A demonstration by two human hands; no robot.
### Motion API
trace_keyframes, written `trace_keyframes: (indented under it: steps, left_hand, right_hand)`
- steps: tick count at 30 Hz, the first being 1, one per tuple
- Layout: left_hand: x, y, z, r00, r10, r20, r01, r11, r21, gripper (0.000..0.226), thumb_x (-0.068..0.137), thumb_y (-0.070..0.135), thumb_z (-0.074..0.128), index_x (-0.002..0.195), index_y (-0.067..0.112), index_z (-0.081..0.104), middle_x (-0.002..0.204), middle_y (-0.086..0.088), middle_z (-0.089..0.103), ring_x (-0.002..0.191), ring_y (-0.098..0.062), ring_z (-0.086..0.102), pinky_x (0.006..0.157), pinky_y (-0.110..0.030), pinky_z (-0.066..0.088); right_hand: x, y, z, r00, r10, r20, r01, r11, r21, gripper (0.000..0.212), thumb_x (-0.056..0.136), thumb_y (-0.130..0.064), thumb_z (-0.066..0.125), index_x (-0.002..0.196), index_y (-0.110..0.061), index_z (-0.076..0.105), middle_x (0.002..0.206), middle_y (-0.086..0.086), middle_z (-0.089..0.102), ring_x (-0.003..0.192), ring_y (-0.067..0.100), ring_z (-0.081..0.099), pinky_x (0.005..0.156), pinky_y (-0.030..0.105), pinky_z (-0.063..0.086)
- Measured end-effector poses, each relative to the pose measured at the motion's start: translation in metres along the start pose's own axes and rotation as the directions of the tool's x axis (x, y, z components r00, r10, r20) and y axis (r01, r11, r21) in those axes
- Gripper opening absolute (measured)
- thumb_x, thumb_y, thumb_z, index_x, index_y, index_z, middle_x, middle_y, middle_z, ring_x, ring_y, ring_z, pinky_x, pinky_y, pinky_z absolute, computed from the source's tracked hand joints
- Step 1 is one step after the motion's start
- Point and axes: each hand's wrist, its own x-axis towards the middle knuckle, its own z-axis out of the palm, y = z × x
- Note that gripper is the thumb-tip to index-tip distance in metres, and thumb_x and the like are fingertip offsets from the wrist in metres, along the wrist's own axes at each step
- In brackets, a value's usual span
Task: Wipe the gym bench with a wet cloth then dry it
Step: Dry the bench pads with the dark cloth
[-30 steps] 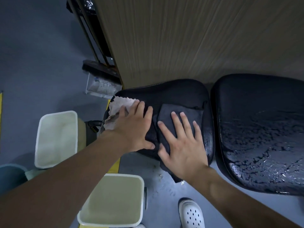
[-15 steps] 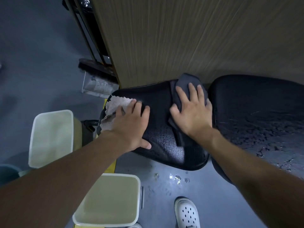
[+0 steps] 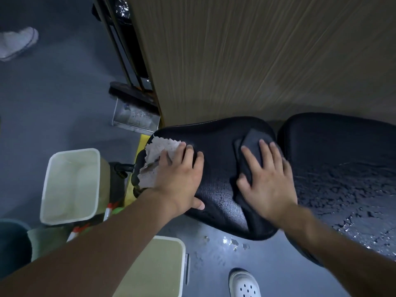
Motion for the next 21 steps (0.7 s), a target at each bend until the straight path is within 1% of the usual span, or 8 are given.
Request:
trace_keyframes:
  steps: [2, 4, 7, 9, 12, 14, 17, 21]
  left_hand:
    - [0.001, -0.001, 0.002, 1.0, -0.005, -0.014, 0.005, 1.0, -0.003, 0.126, 0.069, 0.071, 0.068, 0.154, 0.011, -0.003, 0.161, -0.016, 0.001, 0.149, -0.033, -0.01, 0.117, -0.06, 0.01]
    - [0.001, -0.002, 0.003, 1.0, -0.011, -0.015, 0.011, 1.0, -0.013, 0.126, 0.069, 0.071, 0.068, 0.154, 0.012, -0.003, 0.161, -0.016, -0.001, 0.149, -0.032, -0.012, 0.117, -0.06, 0.008]
    - [0.002, -0.002, 0.005, 1.0, -0.018, -0.017, 0.018, 0.999, -0.037, 0.127, 0.068, 0.07, 0.07, 0.154, 0.012, -0.003, 0.162, -0.015, -0.002, 0.15, -0.031, -0.012, 0.116, -0.061, 0.009]
    - [0.002, -0.002, 0.006, 0.999, -0.027, -0.02, 0.026, 0.998, -0.06, 0.127, 0.067, 0.069, 0.072, 0.153, 0.011, -0.001, 0.162, -0.014, -0.001, 0.15, -0.029, -0.012, 0.116, -0.061, 0.009]
    - [0.001, -0.003, 0.008, 0.997, -0.051, -0.058, 0.046, 0.995, -0.09, 0.124, 0.062, 0.069, 0.074, 0.148, 0.008, 0.01, 0.157, -0.011, 0.013, 0.15, -0.025, -0.006, 0.118, -0.057, 0.008]
    - [-0.001, -0.005, 0.01, 0.994, -0.055, -0.09, 0.048, 0.996, -0.081, 0.121, 0.06, 0.072, 0.073, 0.145, 0.007, 0.016, 0.154, -0.008, 0.018, 0.15, -0.022, 0.0, 0.12, -0.053, 0.006]
    - [-0.002, -0.007, 0.012, 0.997, -0.042, -0.065, 0.035, 0.994, -0.099, 0.123, 0.062, 0.073, 0.071, 0.148, 0.006, 0.013, 0.158, -0.006, 0.012, 0.15, -0.022, -0.006, 0.12, -0.053, 0.002]
    - [-0.002, -0.007, 0.008, 0.999, -0.043, -0.019, 0.04, 0.993, -0.111, 0.124, 0.067, 0.07, 0.07, 0.152, 0.006, 0.007, 0.163, -0.007, -0.001, 0.15, -0.021, -0.011, 0.121, -0.05, -0.001]
  right_hand:
    - [0.049, -0.007, -0.009, 0.998, 0.024, 0.06, -0.024, 1.0, 0.01, 0.072, 0.082, -0.056, 0.029, 0.152, -0.04, 0.024, 0.165, 0.006, 0.015, 0.152, 0.027, 0.005, 0.118, 0.056, 0.016]
    - [0.095, -0.018, -0.016, 0.99, 0.011, 0.137, -0.012, 1.0, 0.01, 0.068, 0.086, -0.057, 0.031, 0.152, -0.042, 0.022, 0.165, 0.001, 0.014, 0.152, 0.025, 0.002, 0.118, 0.056, 0.013]
    - [0.136, -0.048, -0.024, 0.965, -0.086, 0.247, 0.098, 0.994, -0.039, 0.06, 0.09, -0.056, 0.033, 0.148, -0.041, 0.03, 0.159, -0.002, 0.028, 0.148, 0.024, 0.015, 0.114, 0.059, 0.017]
    - [0.147, -0.074, -0.026, 0.924, -0.18, 0.336, 0.207, 0.977, -0.044, 0.055, 0.092, -0.055, 0.032, 0.146, -0.043, 0.033, 0.154, -0.002, 0.036, 0.144, 0.024, 0.024, 0.112, 0.058, 0.019]
    - [0.158, -0.11, -0.024, 0.844, -0.317, 0.432, 0.308, 0.947, 0.094, 0.051, 0.093, -0.052, 0.031, 0.144, -0.048, 0.035, 0.151, -0.005, 0.04, 0.139, 0.023, 0.034, 0.108, 0.055, 0.02]
    - [0.164, -0.122, -0.023, 0.808, -0.366, 0.461, 0.328, 0.93, 0.163, 0.052, 0.092, -0.051, 0.03, 0.144, -0.051, 0.035, 0.152, -0.008, 0.04, 0.138, 0.022, 0.037, 0.108, 0.053, 0.022]
    - [0.166, -0.112, -0.024, 0.779, -0.417, 0.469, 0.368, 0.909, 0.196, 0.051, 0.094, -0.051, 0.03, 0.145, -0.051, 0.034, 0.154, -0.009, 0.038, 0.14, 0.02, 0.036, 0.112, 0.053, 0.023]
    - [0.16, -0.072, -0.031, 0.842, -0.369, 0.394, 0.356, 0.928, 0.109, 0.053, 0.094, -0.052, 0.033, 0.146, -0.047, 0.034, 0.151, -0.004, 0.041, 0.139, 0.024, 0.034, 0.108, 0.056, 0.026]
